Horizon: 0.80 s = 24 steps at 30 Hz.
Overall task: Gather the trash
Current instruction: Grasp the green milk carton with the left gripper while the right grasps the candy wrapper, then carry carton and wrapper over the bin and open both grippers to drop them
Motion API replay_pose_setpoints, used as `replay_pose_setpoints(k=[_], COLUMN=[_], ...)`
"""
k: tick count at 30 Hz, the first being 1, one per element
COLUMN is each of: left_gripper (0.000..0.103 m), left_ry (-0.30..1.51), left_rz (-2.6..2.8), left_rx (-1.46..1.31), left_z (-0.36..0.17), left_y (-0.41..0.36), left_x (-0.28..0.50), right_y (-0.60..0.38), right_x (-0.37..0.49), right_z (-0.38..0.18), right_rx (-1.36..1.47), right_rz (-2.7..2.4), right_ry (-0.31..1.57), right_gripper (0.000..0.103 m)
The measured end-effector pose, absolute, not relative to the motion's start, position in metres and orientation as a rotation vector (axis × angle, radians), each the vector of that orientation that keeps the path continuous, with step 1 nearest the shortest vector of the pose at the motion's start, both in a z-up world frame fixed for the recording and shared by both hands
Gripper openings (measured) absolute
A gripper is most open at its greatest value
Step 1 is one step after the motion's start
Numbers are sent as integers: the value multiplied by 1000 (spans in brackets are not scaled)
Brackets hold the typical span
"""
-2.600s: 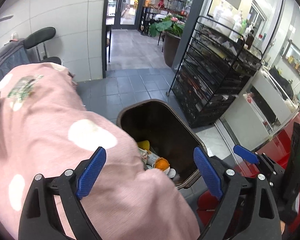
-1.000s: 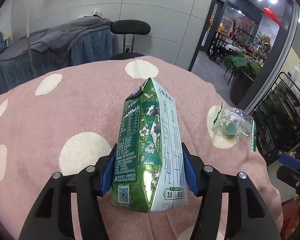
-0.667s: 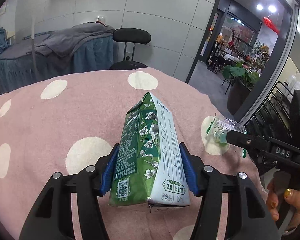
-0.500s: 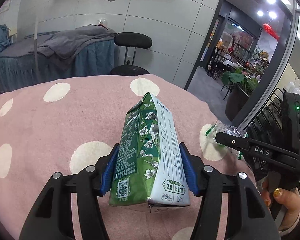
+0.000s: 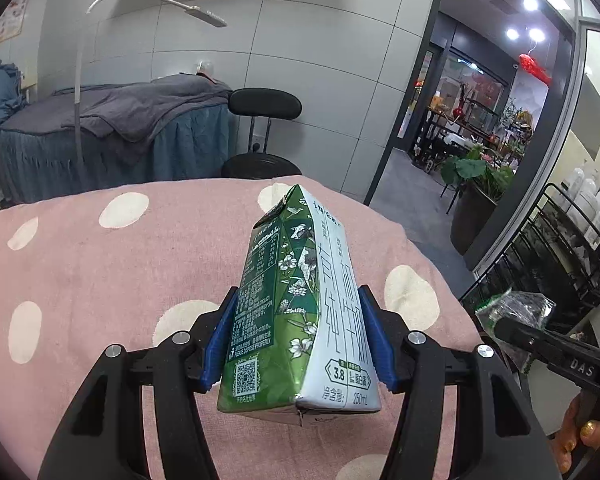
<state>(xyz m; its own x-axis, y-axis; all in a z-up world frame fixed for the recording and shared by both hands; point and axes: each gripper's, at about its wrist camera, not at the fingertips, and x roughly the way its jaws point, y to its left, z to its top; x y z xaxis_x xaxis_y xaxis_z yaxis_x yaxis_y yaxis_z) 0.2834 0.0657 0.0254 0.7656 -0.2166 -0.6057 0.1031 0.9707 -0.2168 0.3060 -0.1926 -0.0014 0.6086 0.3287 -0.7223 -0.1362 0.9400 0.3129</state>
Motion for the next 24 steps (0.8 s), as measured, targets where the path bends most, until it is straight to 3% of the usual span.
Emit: replay_pose_setpoints(k=[8, 24], left_gripper=[57, 57], left_ry=[650, 664], left_rz=[-284, -459], left_rx=[-138, -8], left_z=[43, 53], left_y=[29, -71], left_x=[258, 205], right_y=[-264, -352], right_x=[246, 168], right_z=[17, -2], right_rx=[264, 233], right_rz=[174, -31], right_ry=[824, 785], right_gripper=[21, 21])
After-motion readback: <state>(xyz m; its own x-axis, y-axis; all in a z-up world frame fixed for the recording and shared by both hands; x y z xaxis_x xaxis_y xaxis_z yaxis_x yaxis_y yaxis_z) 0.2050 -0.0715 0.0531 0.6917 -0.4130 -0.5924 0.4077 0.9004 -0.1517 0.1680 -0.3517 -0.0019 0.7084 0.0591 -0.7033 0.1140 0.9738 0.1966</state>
